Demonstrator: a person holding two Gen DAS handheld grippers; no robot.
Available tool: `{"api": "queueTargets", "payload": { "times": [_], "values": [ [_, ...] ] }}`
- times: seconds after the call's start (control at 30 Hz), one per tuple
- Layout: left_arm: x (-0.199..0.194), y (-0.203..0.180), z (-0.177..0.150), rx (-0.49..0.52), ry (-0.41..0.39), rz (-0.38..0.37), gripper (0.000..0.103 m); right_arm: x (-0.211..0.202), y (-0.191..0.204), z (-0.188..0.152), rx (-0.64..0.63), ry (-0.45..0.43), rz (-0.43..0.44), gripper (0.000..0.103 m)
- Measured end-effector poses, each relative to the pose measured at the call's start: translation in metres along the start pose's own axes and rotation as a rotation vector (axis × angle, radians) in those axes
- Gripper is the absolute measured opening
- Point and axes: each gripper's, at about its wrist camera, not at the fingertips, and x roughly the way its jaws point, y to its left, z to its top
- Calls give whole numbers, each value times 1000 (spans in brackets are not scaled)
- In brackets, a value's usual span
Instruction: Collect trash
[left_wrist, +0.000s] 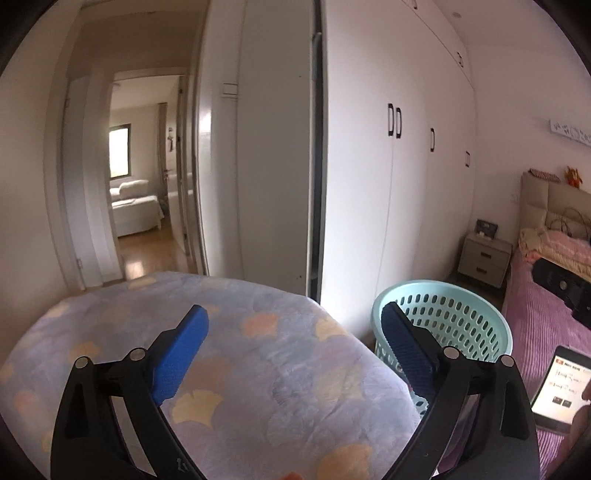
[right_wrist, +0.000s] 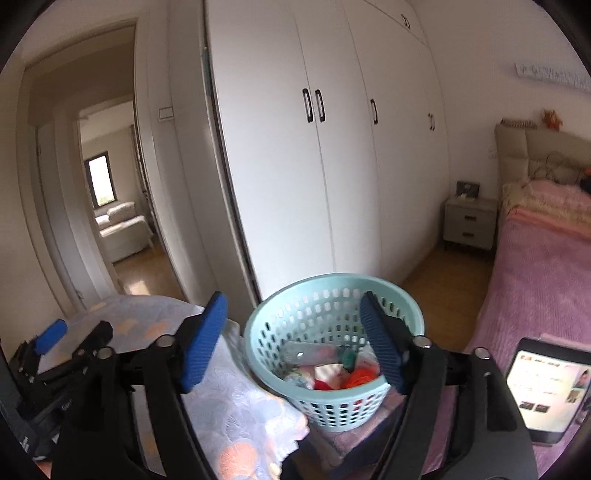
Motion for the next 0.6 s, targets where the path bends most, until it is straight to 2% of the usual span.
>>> {"api": "queueTargets", "payload": {
  "times": [0.07, 0.33, 0.6],
  "values": [
    [0, 7, -4, -14, 25, 1, 93, -4, 3, -4, -27, -11, -23, 77],
    [-8, 21, -5, -58, 6, 18, 93, -7, 2, -16, -39, -2, -41, 78],
    [-12, 13, -5, -4, -14, 51, 93, -3, -2, -20, -30, -2, -56, 78]
  ]
}}
